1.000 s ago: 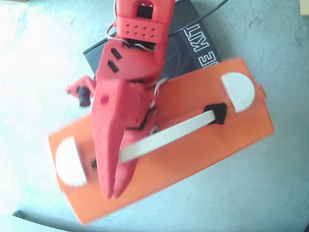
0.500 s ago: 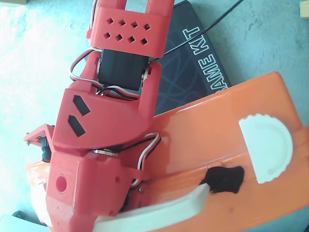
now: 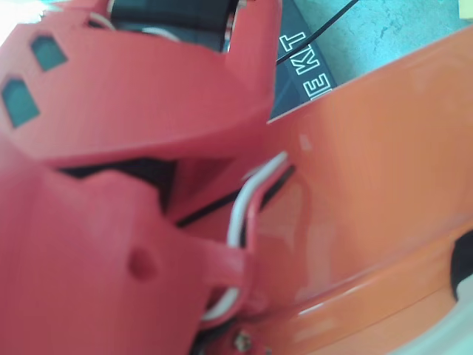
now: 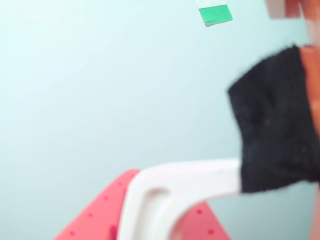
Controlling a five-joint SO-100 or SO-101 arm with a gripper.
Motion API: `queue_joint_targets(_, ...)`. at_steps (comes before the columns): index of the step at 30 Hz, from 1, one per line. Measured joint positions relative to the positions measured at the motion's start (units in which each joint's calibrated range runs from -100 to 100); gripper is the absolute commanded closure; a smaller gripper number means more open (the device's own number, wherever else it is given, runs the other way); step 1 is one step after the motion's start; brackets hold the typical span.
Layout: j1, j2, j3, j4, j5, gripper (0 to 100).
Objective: Grab the white handle of the orange box
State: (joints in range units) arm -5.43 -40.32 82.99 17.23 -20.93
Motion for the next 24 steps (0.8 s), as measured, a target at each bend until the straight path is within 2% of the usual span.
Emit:
queue_joint_targets(8, 0.2, -7.99, 2.61, -1.02, 0.05, 98)
queue_joint_targets(24, 0.6, -8.26, 2.7, -1.02, 0.16, 98)
